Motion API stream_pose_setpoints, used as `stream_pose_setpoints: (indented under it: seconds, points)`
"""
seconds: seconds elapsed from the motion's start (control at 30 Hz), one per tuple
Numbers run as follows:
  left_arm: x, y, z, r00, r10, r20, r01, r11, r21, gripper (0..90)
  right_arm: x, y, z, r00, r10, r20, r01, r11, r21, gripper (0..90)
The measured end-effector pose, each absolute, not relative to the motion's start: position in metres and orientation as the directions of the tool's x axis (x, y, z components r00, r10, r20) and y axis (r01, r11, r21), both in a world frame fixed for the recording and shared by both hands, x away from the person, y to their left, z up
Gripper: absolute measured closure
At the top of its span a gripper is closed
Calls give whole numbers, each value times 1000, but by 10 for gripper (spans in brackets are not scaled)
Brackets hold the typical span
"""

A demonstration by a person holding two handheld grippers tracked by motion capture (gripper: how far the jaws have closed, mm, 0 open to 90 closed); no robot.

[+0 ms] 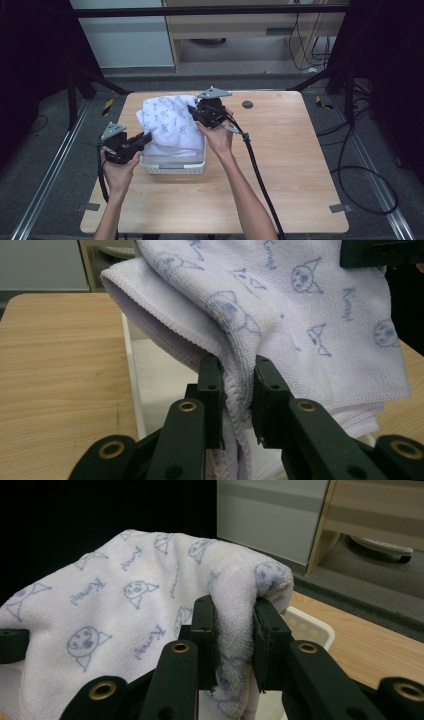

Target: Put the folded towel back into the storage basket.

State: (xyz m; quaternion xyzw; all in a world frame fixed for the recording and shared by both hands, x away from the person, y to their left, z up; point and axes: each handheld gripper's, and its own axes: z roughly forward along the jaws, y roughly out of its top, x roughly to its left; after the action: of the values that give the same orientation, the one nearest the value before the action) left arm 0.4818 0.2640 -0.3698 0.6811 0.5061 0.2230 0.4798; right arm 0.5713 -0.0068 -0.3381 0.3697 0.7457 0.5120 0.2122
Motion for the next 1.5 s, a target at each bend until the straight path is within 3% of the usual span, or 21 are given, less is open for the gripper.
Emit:
stream_pose_setpoints:
  seconds: [1.5]
  points:
    - [507, 262, -413, 349, 923, -165, 572, -70, 818, 761, 593, 8, -388, -611, 789, 61, 428, 265, 864, 746]
